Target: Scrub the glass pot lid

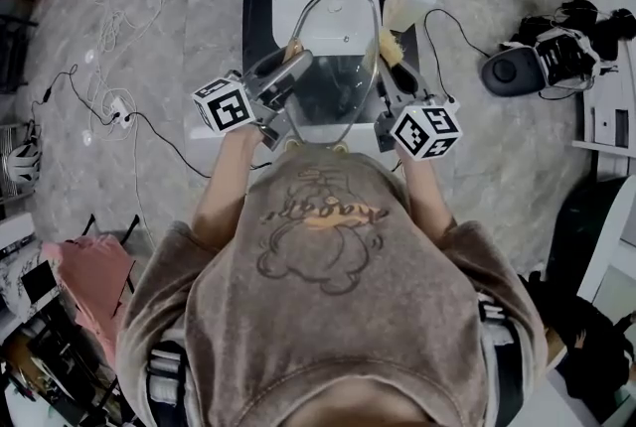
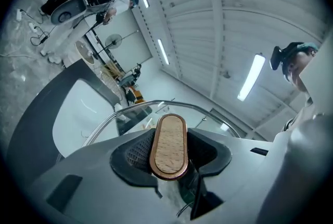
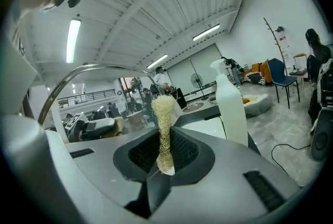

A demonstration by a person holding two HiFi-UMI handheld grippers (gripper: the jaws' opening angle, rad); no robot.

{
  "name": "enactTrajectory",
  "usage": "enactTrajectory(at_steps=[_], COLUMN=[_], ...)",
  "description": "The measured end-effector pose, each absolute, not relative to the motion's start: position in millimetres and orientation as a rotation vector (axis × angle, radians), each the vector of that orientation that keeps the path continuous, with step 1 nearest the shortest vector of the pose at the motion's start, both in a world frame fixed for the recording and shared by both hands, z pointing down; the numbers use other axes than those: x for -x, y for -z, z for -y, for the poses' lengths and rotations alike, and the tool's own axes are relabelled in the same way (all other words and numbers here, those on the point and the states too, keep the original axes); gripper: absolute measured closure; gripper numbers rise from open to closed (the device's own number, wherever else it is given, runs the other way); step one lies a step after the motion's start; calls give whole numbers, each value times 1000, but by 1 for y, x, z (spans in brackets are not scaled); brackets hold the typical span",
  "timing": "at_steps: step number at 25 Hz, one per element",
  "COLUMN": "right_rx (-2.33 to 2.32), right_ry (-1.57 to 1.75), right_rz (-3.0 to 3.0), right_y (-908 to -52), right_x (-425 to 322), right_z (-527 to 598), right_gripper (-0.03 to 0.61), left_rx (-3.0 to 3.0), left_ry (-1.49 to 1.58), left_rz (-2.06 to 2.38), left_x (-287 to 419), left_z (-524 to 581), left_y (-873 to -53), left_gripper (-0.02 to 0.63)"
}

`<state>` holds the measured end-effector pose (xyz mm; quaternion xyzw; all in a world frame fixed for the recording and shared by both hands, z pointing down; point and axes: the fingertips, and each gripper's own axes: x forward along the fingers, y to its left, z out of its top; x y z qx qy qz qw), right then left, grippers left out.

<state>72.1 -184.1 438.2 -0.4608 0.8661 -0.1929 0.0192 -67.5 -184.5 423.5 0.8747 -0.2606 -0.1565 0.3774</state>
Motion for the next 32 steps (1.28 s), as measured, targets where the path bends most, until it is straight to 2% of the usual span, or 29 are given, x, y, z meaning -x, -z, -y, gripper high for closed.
enactTrajectory(at_steps=[14, 32], right_rx=[1271, 1301], right_ry=[448, 351], right_rz=[-2701, -2737], right_y=[-375, -368], right_x=[-45, -43], right_z=[194, 221], right_gripper=[537, 535], left_rx=[-2189, -2135], left_ry=[430, 494], left_rz=[542, 360], left_x=[41, 21], left_z=[173, 157], left_y=[-415, -394], left_gripper=[430, 431])
